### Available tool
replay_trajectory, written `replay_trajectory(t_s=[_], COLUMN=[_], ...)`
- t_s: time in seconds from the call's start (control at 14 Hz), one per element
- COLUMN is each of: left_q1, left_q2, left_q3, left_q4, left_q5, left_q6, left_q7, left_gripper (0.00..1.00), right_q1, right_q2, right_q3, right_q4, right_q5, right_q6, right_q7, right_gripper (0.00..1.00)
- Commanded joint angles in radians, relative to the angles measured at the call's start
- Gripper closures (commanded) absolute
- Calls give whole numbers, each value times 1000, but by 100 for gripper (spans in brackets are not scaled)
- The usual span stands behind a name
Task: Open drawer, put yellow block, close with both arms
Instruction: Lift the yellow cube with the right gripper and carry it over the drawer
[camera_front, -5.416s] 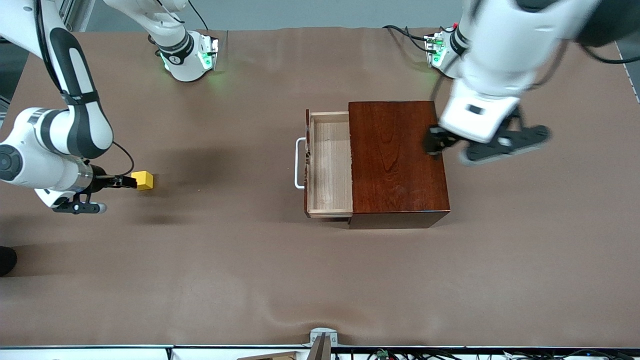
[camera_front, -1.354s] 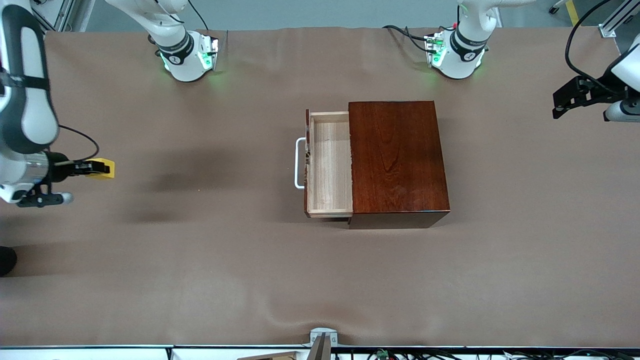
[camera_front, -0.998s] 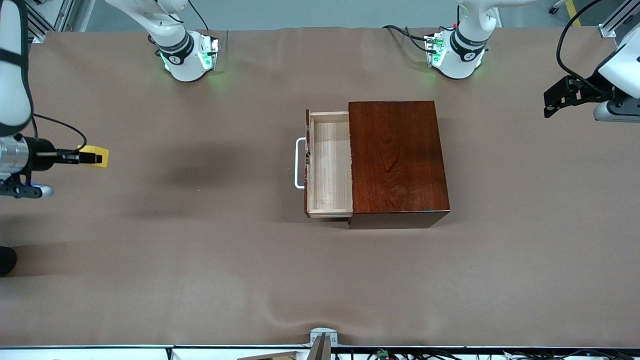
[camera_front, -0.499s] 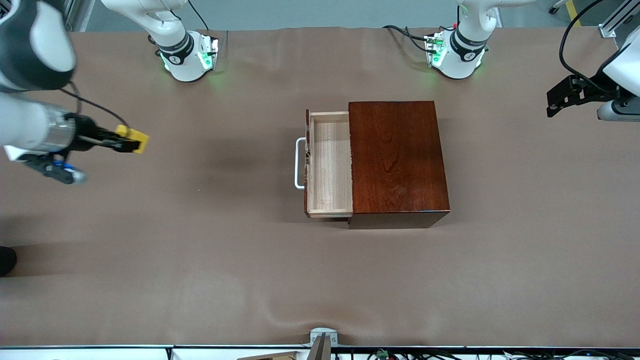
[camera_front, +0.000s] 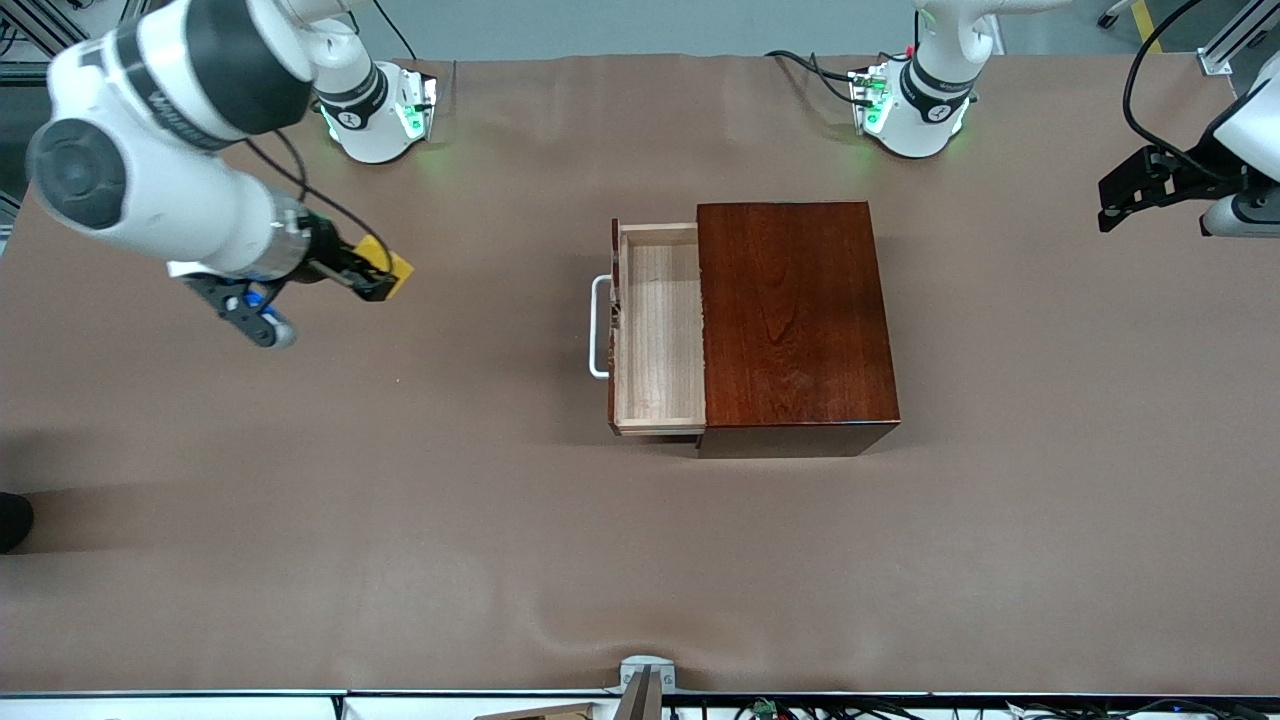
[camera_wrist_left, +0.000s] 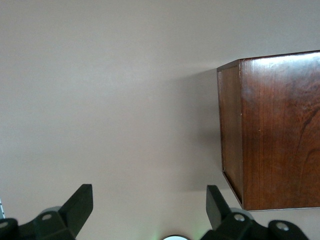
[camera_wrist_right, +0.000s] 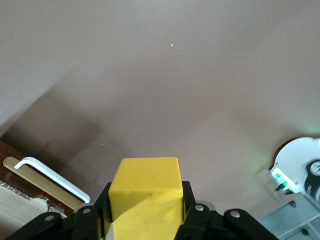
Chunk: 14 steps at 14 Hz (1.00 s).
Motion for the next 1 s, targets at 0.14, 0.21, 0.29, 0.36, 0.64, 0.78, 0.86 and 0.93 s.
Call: replay_trajectory(t_s=[0.14, 0.21, 0.29, 0.36, 0.64, 0.78, 0.86, 0.93], left_q1=[12, 12, 12, 12, 12, 12, 12, 12], left_q2=[-18, -17, -17, -17, -18, -17, -17, -17], left_q3=[-11, -9, -9, -9, -9, -9, -9, -9], left_q4=[3, 3, 3, 3, 3, 3, 3, 3], left_q5=[-19, -19, -19, -19, -19, -19, -19, -19], left_q6=[-19, -19, -19, -19, -19, -19, -19, -19], left_q7=[-4, -4, -4, -4, -4, -4, -4, -4], left_gripper=[0, 0, 0, 0, 0, 0, 0, 0], right_q1=[112, 117, 132, 158, 264, 313, 329, 343], right_q2=[21, 31, 34, 38, 95, 130, 141, 147], right_q3=[-13, -13, -13, -13, -13, -13, -13, -13], right_q4=[9, 5, 0, -5, -12, -12, -11, -11], right_q5=[50, 103, 128, 136, 153, 153, 153, 153], right_q6=[38, 70, 105, 131, 279, 363, 389, 415], right_q7=[280, 352, 388, 410, 662, 775, 805, 831], right_gripper=[100, 100, 100, 100, 100, 100, 100, 100])
